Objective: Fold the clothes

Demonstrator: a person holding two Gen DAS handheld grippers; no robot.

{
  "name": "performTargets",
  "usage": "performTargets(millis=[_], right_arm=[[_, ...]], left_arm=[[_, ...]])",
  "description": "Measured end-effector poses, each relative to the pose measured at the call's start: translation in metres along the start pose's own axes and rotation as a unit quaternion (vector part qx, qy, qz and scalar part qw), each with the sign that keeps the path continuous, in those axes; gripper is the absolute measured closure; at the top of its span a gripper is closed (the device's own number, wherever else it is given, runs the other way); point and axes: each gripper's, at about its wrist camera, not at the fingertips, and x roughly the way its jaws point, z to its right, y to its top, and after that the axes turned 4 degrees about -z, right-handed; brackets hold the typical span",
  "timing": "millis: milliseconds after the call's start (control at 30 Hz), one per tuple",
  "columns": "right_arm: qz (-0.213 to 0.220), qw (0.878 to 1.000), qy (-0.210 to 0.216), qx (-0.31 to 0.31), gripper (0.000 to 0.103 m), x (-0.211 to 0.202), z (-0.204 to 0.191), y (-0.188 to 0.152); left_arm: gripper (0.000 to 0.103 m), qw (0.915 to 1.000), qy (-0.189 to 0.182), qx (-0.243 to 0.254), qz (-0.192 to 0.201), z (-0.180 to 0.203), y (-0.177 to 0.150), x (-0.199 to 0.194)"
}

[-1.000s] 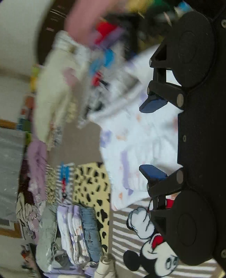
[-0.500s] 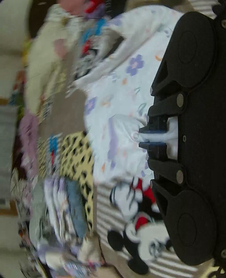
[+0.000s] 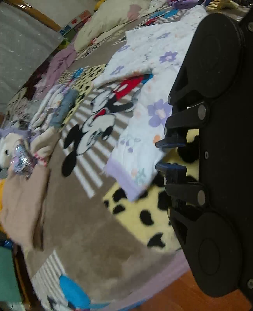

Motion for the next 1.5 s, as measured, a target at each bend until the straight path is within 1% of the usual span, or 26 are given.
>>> performTargets(millis=[67, 200, 233, 333, 433, 500, 700, 767, 800, 833, 867, 933, 967, 1000, 1033, 1100, 1133, 1167, 1200, 1267, 1300, 1333, 1367, 1400, 1433, 1500], right_arm=[[0.014, 1.000, 0.004, -0.013, 0.068, -0.008, -0.006, 0.002], [0.023, 0.997, 0.034, -0.070, 0.068, -0.013, -0.037, 0.005], [0.020, 0.995, 0.046, -0.091, 0.068, -0.012, -0.049, 0.005], [-0.002, 0.985, 0.079, -0.154, 0.065, 0.006, -0.094, 0.006], [-0.034, 0.974, 0.108, -0.196, 0.061, 0.038, -0.141, 0.008], [-0.055, 0.968, 0.121, -0.212, 0.057, 0.061, -0.168, 0.012], [-0.109, 0.960, 0.128, -0.224, 0.056, 0.134, -0.226, 0.019], [-0.123, 0.959, 0.132, -0.220, 0.056, 0.155, -0.234, 0.022], [-0.130, 0.958, 0.137, -0.216, 0.066, 0.164, -0.235, 0.023], [-0.138, 0.957, 0.150, -0.207, 0.080, 0.172, -0.234, 0.024], [-0.149, 0.955, 0.166, -0.195, 0.095, 0.177, -0.232, 0.025], [-0.164, 0.950, 0.211, -0.162, 0.095, 0.185, -0.222, 0.030], [-0.166, 0.948, 0.229, -0.147, 0.095, 0.186, -0.213, 0.034], [-0.167, 0.944, 0.253, -0.127, 0.095, 0.186, -0.203, 0.039], [-0.163, 0.935, 0.303, -0.087, 0.095, 0.182, -0.186, 0.047], [-0.156, 0.904, 0.398, -0.021, 0.095, 0.176, -0.152, 0.061], [-0.150, 0.900, 0.408, -0.011, 0.095, 0.173, -0.139, 0.064], [-0.150, 0.912, 0.381, -0.015, 0.094, 0.176, -0.132, 0.065], [-0.162, 0.927, 0.338, -0.023, 0.093, 0.183, -0.126, 0.064], [-0.201, 0.944, 0.261, -0.013, 0.089, 0.202, -0.114, 0.058], [-0.204, 0.943, 0.263, -0.001, 0.087, 0.204, -0.110, 0.056], [-0.197, 0.942, 0.271, 0.003, 0.084, 0.200, -0.110, 0.056], [-0.188, 0.945, 0.268, -0.004, 0.074, 0.195, -0.113, 0.057], [-0.177, 0.947, 0.269, -0.009, 0.059, 0.191, -0.116, 0.057], [-0.167, 0.948, 0.269, -0.016, 0.053, 0.187, -0.119, 0.058], [-0.159, 0.953, 0.256, -0.040, 0.051, 0.185, -0.130, 0.058]], left_arm=[[0.087, 0.9998, -0.011, 0.011, 0.011, 0.011, 0.004, -0.005], [0.057, 0.9963, -0.069, 0.049, 0.016, 0.057, 0.015, 0.005], [0.053, 0.9945, -0.084, 0.060, 0.014, 0.070, 0.019, 0.012], [0.053, 0.9903, -0.109, 0.086, -0.001, 0.106, 0.034, 0.046], [0.053, 0.9881, -0.126, 0.083, -0.029, 0.130, 0.052, 0.090], [0.053, 0.9876, -0.130, 0.074, -0.047, 0.140, 0.064, 0.121], [0.053, 0.9884, -0.124, 0.041, -0.078, 0.150, 0.090, 0.191], [0.054, 0.9866, -0.140, 0.039, -0.075, 0.154, 0.096, 0.200], [0.067, 0.9851, -0.148, 0.044, -0.075, 0.159, 0.100, 0.204], [0.092, 0.9828, -0.157, 0.052, -0.082, 0.165, 0.104, 0.209], [0.095, 0.9799, -0.166, 0.061, -0.092, 0.171, 0.107, 0.214], [0.097, 0.9690, -0.208, 0.079, -0.107, 0.185, 0.113, 0.216], [0.097, 0.9593, -0.245, 0.087, -0.112, 0.191, 0.117, 0.211], [0.097, 0.9411, -0.306, 0.092, -0.111, 0.196, 0.123, 0.201], [0.097, 0.9177, -0.373, 0.091, -0.102, 0.197, 0.128, 0.190], [0.096, 0.8986, -0.423, 0.092, -0.073, 0.191, 0.135, 0.184], [0.096, 0.9089, -0.402, 0.083, -0.071, 0.185, 0.138, 0.194], [0.096, 0.9272, -0.359, 0.062, -0.089, 0.177, 0.141, 0.214], [0.096, 0.9397, -0.320, 0.053, -0.108, 0.171, 0.140, 0.230], [0.095, 0.9572, -0.249, 0.047, -0.140, 0.162, 0.136, 0.256], [0.083, 0.9587, -0.243, 0.050, -0.139, 0.163, 0.135, 0.259], [0.062, 0.9582, -0.247, 0.056, -0.134, 0.165, 0.134, 0.258], [0.056, 0.9577, -0.250, 0.061, -0.128, 0.168, 0.133, 0.257], [0.054, 0.9571, -0.254, 0.066, -0.122, 0.171, 0.132, 0.256], [0.055, 0.9590, -0.248, 0.074, -0.117, 0.176, 0.132, 0.257], [0.060, 0.9637, -0.228, 0.086, -0.109, 0.186, 0.134, 0.261]])
